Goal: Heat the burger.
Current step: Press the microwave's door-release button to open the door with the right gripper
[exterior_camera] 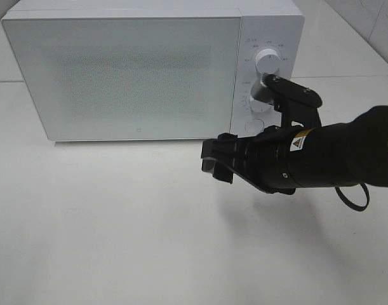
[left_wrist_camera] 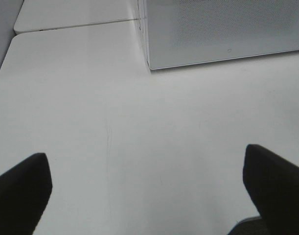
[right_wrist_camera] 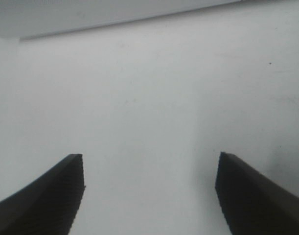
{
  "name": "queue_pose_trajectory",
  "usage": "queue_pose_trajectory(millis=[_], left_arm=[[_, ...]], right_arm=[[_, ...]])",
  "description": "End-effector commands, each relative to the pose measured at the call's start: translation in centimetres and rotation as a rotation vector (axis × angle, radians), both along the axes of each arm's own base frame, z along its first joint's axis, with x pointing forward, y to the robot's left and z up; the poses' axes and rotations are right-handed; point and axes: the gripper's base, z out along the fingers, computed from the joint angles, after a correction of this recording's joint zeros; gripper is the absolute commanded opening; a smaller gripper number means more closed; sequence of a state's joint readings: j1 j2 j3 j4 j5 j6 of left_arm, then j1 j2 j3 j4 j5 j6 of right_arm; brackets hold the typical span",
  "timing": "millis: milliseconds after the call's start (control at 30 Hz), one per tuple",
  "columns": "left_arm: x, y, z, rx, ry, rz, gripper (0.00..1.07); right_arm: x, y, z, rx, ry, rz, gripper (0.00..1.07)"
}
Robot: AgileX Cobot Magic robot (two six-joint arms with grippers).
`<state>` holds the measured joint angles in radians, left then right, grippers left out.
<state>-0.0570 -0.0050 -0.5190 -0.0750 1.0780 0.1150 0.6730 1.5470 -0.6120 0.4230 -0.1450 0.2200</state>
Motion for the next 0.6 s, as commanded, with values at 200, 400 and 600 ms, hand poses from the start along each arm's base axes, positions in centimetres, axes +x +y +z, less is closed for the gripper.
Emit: queue_pose_trajectory(millis=[200, 400, 600], left_arm=[[-0.2, -0.1, 0.0, -0.014, -0.02, -0.002, 1.0], [-0.2, -0.1, 0.0, -0.014, -0.02, -0.002, 1.0], [-0.2, -0.1, 0.0, -0.014, -0.02, -0.002, 1.0]], right_arm=[[-1.2, 0.3, 2.2, -0.2, 0.066, 0.301, 0.75], [-2.2, -0.7, 4.2, -0.291, 0.074, 0.39, 0.75], [-4.1, -2.3, 7.4, -0.312, 0.037, 0.422, 0.75]])
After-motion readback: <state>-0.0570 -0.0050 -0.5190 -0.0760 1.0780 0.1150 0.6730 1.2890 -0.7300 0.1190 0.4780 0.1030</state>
